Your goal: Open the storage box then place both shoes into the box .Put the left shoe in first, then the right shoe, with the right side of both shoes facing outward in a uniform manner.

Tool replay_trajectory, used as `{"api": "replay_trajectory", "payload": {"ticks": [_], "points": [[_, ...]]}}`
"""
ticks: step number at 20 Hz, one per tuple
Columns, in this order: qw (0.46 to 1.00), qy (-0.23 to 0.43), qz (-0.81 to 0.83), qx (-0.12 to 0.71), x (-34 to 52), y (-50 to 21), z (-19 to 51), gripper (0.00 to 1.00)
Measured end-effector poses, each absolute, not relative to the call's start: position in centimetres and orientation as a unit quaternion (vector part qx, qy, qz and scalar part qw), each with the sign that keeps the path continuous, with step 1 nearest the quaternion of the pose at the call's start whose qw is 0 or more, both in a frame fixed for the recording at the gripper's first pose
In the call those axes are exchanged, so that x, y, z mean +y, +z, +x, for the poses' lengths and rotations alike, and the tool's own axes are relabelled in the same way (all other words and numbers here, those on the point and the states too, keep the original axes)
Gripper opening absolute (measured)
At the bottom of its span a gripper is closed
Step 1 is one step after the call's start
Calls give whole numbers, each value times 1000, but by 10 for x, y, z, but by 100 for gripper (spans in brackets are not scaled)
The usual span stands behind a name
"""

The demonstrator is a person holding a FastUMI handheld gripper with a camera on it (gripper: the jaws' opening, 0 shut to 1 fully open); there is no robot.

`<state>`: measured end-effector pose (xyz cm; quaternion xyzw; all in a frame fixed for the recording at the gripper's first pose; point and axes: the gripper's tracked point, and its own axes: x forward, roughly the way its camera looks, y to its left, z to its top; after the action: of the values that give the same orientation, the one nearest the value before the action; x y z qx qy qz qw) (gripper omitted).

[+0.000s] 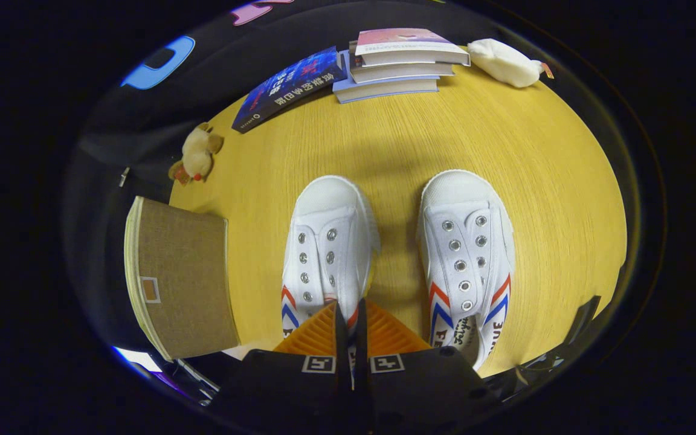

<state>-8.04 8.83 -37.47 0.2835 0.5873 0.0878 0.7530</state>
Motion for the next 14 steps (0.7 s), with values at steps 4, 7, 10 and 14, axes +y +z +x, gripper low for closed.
{"api": "replay_trajectory", "payload": {"ticks": [4,7,10,14], "points": [[772,99,295,555,93,-319,-68,6],[781,113,309,530,107,-271,-55,6],[776,130,334,519,135,-226,-44,6],[756,149,364,523,191,-185,-38,6]]}}
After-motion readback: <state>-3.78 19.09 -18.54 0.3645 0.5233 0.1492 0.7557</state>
